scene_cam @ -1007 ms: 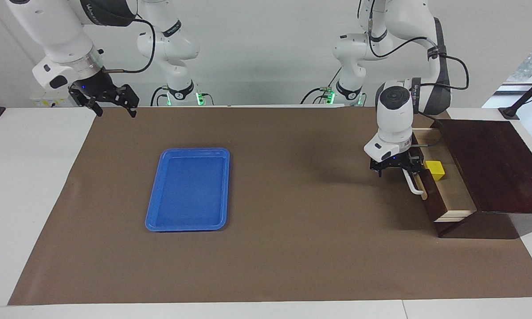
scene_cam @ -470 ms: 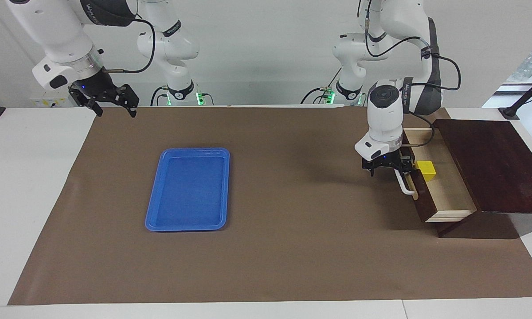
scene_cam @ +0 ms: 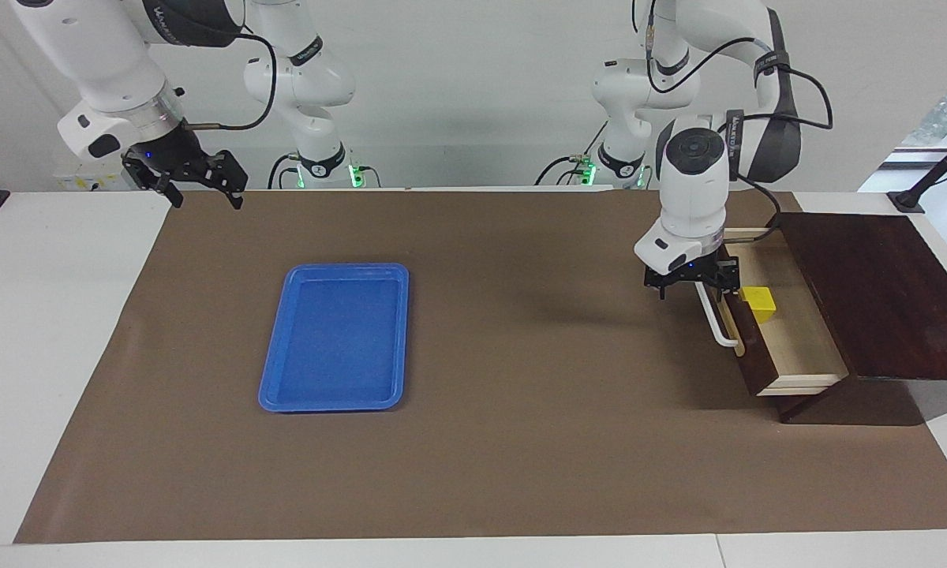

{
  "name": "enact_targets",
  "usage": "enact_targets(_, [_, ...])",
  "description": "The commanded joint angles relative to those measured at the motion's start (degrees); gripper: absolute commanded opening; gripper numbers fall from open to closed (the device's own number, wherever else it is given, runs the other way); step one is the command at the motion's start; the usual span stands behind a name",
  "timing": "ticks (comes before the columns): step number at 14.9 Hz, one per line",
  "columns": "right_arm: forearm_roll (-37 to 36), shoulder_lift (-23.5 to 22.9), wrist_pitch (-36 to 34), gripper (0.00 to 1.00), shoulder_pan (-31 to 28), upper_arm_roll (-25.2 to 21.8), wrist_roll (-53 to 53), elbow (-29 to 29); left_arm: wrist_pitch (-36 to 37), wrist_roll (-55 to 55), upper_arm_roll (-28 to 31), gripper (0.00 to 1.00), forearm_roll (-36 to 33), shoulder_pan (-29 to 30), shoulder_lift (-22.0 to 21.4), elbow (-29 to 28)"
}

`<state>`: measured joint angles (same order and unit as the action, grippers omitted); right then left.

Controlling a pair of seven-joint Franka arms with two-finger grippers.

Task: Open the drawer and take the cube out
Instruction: 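Reach the left gripper into the open drawer toward the yellow cube, then lower the left gripper onto the yellow cube and close it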

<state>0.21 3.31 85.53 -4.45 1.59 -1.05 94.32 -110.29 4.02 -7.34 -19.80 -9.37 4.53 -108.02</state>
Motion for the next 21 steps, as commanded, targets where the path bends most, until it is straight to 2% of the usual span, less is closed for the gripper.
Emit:
enact_targets(1, [-0.91, 0.56, -0.54, 1.0, 0.06, -0.1, 0.7, 0.34, 7.52, 0.54, 0.83, 1.0, 6.58, -0.3, -0.57, 6.65])
enact_targets(4, [-0.91, 0.56, -0.54, 1.0, 0.06, -0.1, 0.7, 0.34, 11.75, 12.79, 2.67, 1.0, 13.1, 1.63, -1.11, 12.55])
enact_targets(6, [-0.91, 0.56, -0.54, 1.0, 0.06, -0.1, 0.7, 0.34, 12.02, 19.85, 2.68, 1.0, 17.15, 4.43, -1.19, 13.35])
enact_targets(10, [-0.91, 0.56, -0.54, 1.0, 0.06, -0.1, 0.7, 0.34, 13.17, 36.29, 2.68, 1.0, 17.25, 6.91, -2.95, 13.09])
enact_targets(16, [-0.91, 0.56, -0.54, 1.0, 0.06, -0.1, 0.7, 0.34, 13.6, 38.16, 2.59, 1.0, 17.43, 6.21, -4.09, 12.3])
enact_targets(18, [-0.91, 0.56, -0.54, 1.0, 0.06, -0.1, 0.7, 0.34, 13.52, 39.39, 2.59, 1.0, 17.52, 6.21, -5.23, 10.2])
enact_targets(21, [-0.91, 0.56, -0.54, 1.0, 0.06, -0.1, 0.7, 0.34, 12.82, 44.49, 2.68, 1.0, 19.34, 9.52, -5.5, 9.4])
